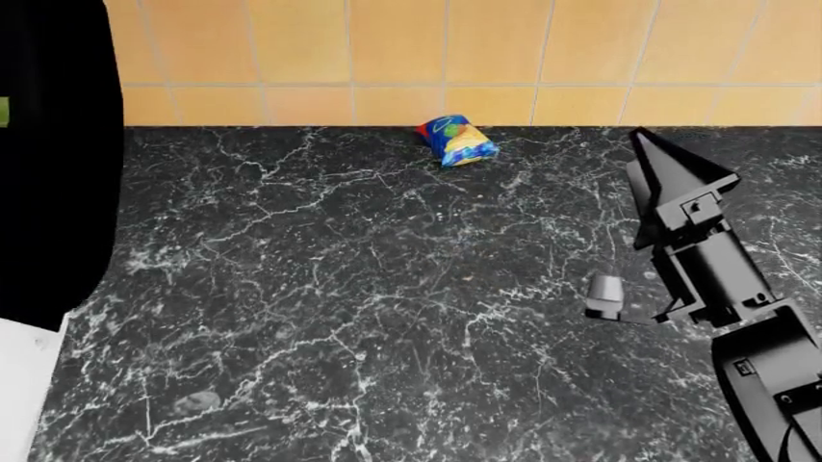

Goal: A wet mug is on the counter and needs to be dried. Pick it up and place it upside down in the open cabinet.

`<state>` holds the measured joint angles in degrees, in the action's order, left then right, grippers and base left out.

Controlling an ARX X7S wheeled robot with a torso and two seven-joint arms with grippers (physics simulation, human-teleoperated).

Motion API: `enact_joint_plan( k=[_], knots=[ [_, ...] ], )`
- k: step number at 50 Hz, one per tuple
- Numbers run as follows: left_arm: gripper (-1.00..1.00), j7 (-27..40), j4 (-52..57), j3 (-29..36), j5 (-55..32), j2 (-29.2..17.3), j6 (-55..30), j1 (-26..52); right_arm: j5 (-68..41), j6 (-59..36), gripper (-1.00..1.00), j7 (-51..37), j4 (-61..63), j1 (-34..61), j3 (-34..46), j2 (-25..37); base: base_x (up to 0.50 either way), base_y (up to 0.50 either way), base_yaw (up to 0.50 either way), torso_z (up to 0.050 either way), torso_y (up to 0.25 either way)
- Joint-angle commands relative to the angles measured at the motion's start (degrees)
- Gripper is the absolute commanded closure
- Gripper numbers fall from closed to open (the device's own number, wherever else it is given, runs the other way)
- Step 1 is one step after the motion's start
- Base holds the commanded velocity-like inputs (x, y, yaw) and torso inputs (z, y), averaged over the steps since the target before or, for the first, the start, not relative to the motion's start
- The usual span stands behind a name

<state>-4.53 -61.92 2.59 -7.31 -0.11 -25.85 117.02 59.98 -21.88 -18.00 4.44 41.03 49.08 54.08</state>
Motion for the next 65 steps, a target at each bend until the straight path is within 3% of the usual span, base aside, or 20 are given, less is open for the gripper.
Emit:
enact_joint_plan(
  k=[1,12,13,40,56,65],
  knots=[
    [1.0,2.21,-13.06,-2.33,7.06,-2.71,0.26,-6.44,0.0,0.61,-1.0,-0.04,-0.66,0.12,0.19,-0.32,0.01,0.0,0.01,0.0,0.0],
    [1.0,3.4,-13.06,-3.09,7.03,-2.98,0.25,-6.82,0.05,0.91,-1.0,0.3,-0.71,0.09,0.42,-0.48,0.0,0.0,0.0,0.0,0.0],
    [-1.0,3.42,-13.06,-3.09,7.08,-3.0,0.17,-6.78,0.06,0.91,-1.0,0.33,-0.63,0.06,0.41,-0.43,0.01,0.0,0.0,0.0,0.0],
    [-1.0,5.35,-13.06,-3.24,7.16,-3.07,1.3,-6.45,-0.14,1.83,-1.0,0.37,-0.98,0.29,0.71,-1.14,0.01,0.0,0.01,0.0,0.0],
    [-1.0,1.38,-13.06,-7.35,6.23,-1.72,8.13,-0.4,0.33,2.4,-1.0,0.97,-1.08,0.76,1.19,-1.72,0.01,0.01,0.01,0.002,0.0],
    [-1.0,0.15,-12.99,-4.64,7.89,-0.71,5.8,1.64,0.1,2.81,-1.0,0.48,-2.09,0.79,1.38,-2.3,0.0,0.0,0.0,0.001,0.0]
  ],
)
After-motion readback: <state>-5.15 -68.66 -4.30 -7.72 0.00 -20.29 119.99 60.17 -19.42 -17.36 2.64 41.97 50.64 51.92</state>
